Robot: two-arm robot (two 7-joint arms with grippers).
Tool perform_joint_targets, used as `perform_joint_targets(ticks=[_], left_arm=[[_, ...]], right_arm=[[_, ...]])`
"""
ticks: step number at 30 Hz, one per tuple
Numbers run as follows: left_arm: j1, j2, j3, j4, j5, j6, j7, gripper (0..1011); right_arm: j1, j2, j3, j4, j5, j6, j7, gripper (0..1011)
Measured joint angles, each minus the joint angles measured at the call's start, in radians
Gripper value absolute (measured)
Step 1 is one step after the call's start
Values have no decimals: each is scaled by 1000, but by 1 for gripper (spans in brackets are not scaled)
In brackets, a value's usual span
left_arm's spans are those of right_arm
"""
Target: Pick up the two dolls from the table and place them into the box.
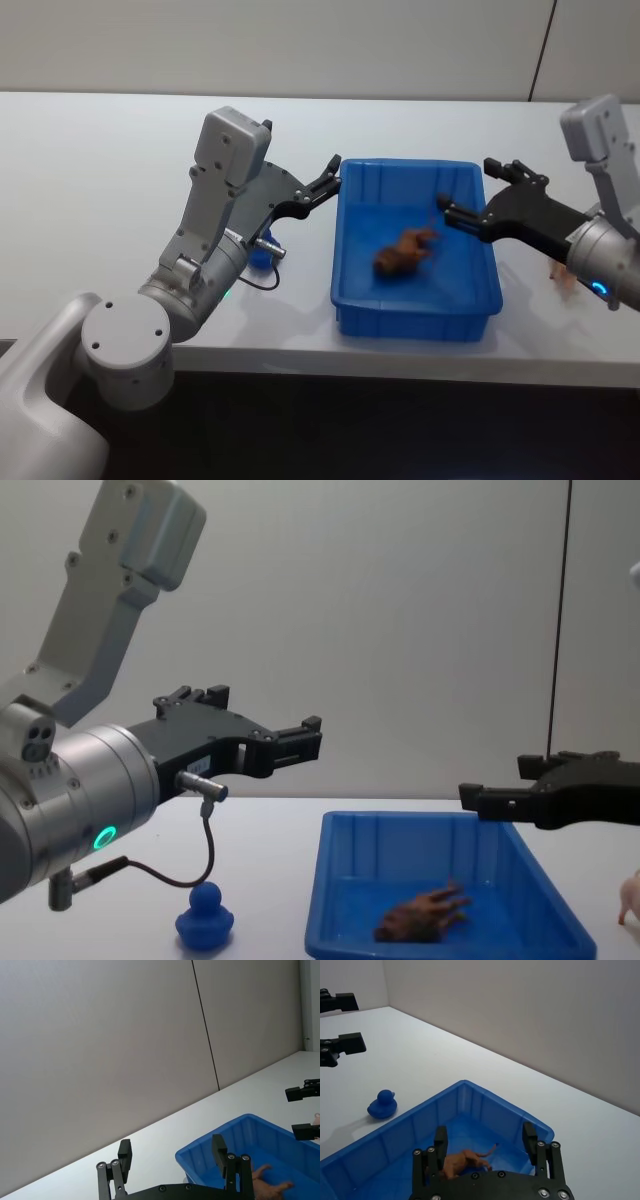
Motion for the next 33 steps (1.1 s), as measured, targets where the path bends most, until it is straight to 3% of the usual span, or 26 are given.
perform_joint_targets(ticks=[5,22,33], left_arm=[[0,0,0,0,0,0,0,1001],[0,0,0,0,0,0,0,1001],[0,0,0,0,0,0,0,1001]], right_arm=[[3,1,2,7,0,-3,-14,998],[-59,57,52,-11,60,11,-115,1001],[-109,82,64,-3,62,39,-174,1001]])
